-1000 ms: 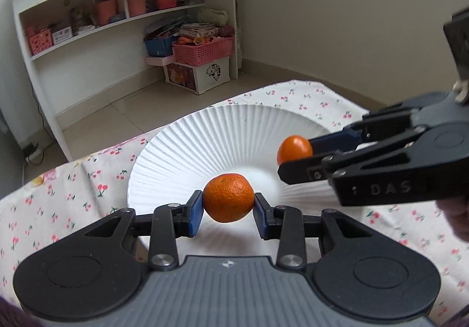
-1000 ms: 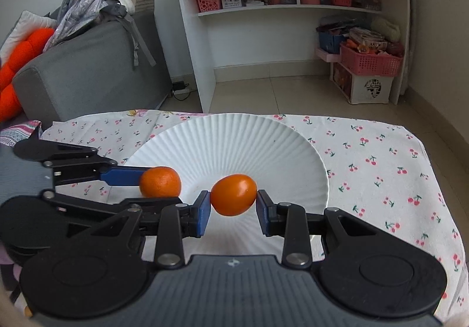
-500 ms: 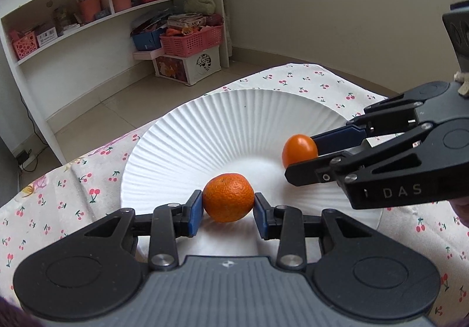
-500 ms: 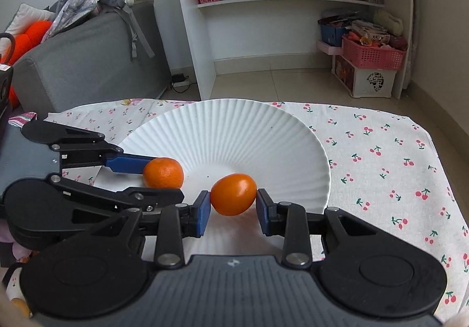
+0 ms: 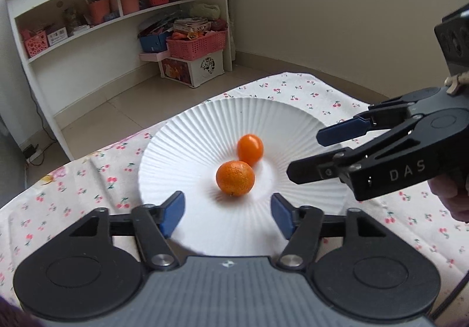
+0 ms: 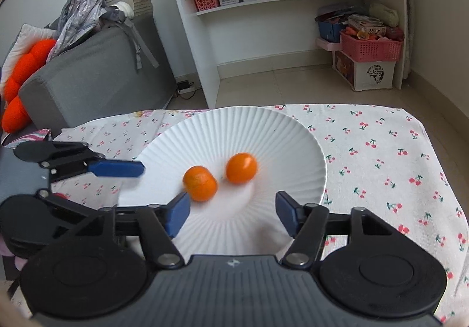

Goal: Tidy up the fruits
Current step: 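Withdraw both grippers from the plate back over the remaining fruits, then grasp the tan longan with the left gripper while the right gripper grasps a green tomato, then lower both fruits onto the white plate and open both grippers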

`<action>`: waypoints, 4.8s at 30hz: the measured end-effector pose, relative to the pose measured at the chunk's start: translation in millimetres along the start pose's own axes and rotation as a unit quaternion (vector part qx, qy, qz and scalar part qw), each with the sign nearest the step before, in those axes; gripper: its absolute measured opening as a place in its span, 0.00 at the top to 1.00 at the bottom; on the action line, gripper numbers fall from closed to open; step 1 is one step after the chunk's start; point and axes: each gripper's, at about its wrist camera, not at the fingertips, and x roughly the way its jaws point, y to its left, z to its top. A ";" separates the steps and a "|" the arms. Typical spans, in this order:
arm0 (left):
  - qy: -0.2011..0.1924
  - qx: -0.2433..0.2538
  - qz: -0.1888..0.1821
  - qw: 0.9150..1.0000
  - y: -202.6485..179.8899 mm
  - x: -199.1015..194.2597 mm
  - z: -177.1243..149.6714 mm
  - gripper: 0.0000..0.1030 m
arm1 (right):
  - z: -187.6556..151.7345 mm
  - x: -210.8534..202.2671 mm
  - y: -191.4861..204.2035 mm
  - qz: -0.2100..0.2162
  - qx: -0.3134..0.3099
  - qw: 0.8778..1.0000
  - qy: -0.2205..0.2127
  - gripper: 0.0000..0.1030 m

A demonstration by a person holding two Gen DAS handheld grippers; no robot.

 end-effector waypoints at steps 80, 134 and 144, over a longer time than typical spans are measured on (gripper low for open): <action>0.062 -0.063 -0.001 0.996 -18.5 -107.4 -157.4 0.25 | -99.5 -11.0 136.0 -0.015 -0.101 0.991 0.082 0.46; 0.003 -0.075 0.009 0.997 -21.6 -83.2 -75.0 0.87 | -36.1 -29.8 61.3 -0.045 -0.005 0.999 0.004 0.78; -0.003 -0.051 0.021 0.998 -1.9 -35.4 -26.1 0.87 | -21.2 -9.4 33.0 -0.066 -0.018 0.998 -0.002 0.78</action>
